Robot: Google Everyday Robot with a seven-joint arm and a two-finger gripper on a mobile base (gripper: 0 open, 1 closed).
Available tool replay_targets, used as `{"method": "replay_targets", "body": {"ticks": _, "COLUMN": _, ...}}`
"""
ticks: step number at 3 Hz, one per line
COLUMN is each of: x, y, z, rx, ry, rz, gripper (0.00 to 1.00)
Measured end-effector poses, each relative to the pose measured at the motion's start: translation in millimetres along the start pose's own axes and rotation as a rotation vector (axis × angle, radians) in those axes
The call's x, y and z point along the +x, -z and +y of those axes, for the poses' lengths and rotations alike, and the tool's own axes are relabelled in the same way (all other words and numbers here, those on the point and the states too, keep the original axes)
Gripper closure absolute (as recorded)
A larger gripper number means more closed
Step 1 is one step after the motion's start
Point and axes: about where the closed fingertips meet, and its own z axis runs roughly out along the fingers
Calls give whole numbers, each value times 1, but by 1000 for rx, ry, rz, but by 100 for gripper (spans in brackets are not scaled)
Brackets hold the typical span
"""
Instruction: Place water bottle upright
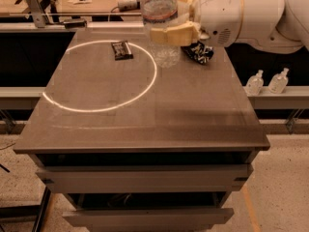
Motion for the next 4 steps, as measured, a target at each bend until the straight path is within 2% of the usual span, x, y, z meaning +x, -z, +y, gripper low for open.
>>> {"method": "replay_targets", "body": {"ticks": 1, "x": 23, "y": -1, "z": 1, "rx": 51, "ry": -33, "rz": -12, "gripper": 100}}
{"method": "replay_targets", "body": {"ticks": 3, "x": 75, "y": -10, "z": 19, "rx": 81, "ry": -150, "rz": 6, "gripper": 100}}
{"method": "replay_targets", "body": {"ticks": 4, "x": 88, "y": -16, "z": 33, "rx": 101, "ry": -211, "rz": -7, "gripper": 100}}
